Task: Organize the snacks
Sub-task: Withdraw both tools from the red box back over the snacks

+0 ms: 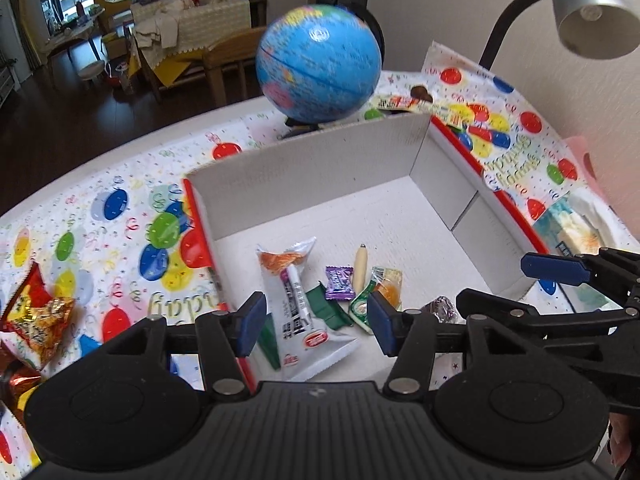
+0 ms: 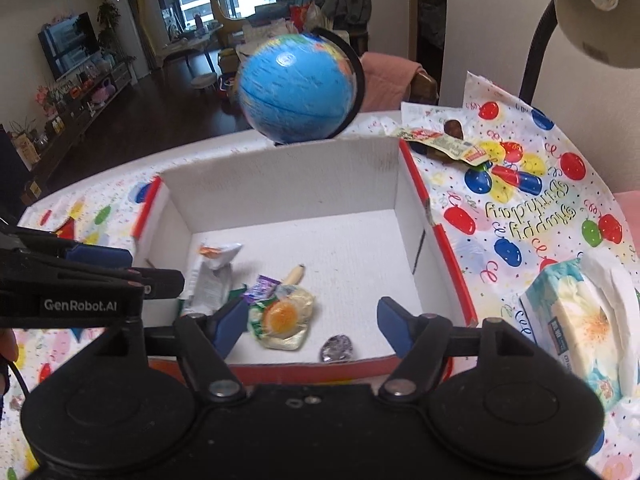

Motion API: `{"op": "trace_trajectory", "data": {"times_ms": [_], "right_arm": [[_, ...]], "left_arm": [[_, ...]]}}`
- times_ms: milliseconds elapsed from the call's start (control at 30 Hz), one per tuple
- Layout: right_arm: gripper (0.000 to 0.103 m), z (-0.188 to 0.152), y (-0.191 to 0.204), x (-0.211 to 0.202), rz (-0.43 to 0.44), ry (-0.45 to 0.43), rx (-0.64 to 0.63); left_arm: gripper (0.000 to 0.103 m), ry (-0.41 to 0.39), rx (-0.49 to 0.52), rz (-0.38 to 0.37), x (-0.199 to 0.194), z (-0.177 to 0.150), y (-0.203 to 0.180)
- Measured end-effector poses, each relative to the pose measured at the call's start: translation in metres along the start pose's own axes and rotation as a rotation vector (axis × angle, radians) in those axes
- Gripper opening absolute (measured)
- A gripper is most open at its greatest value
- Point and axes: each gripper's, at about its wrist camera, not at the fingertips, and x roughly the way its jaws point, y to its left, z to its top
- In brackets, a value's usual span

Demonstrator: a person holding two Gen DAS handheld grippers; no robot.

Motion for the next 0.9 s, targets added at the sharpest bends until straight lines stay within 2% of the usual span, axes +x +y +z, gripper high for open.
{"op": "trace_trajectory", "data": {"times_ms": [100, 300, 433, 500, 600, 733, 900], "right_arm": [[0.076, -0.002, 0.012, -0.012, -0.005, -0.019, -0.004], [0.084, -0.008, 0.036, -0.032, 0.013, -0.051, 0.004], [0.087, -0.012, 0.052, -0.043, 0.04, -0.069, 0.015], [0.093, -0.015, 0.06, -0.047, 0.05, -0.073, 0.02], [0.093, -0.02, 0.076, -0.052, 0.078, -0.075, 0.015], [0.094, -0.025, 0.101, -0.056, 0.115, -0.08, -0.002], [0.098, -0.03, 0.131, -0.058, 0.163, -0.082, -0.014]], "left_arm": [[0.062, -0.024, -0.016, -0.016, -0.017, -0.007, 0.011], [0.063, -0.06, -0.031, -0.027, -0.049, -0.024, 0.031], [0.068, -0.082, -0.041, -0.023, -0.069, -0.037, 0.047], [0.069, -0.092, -0.054, -0.023, -0.079, -0.044, 0.057], [0.07, -0.102, -0.073, -0.03, -0.093, -0.054, 0.073], [0.078, -0.115, -0.096, -0.015, -0.11, -0.069, 0.095], [0.079, -0.127, -0.136, -0.005, -0.129, -0.087, 0.126]]}}
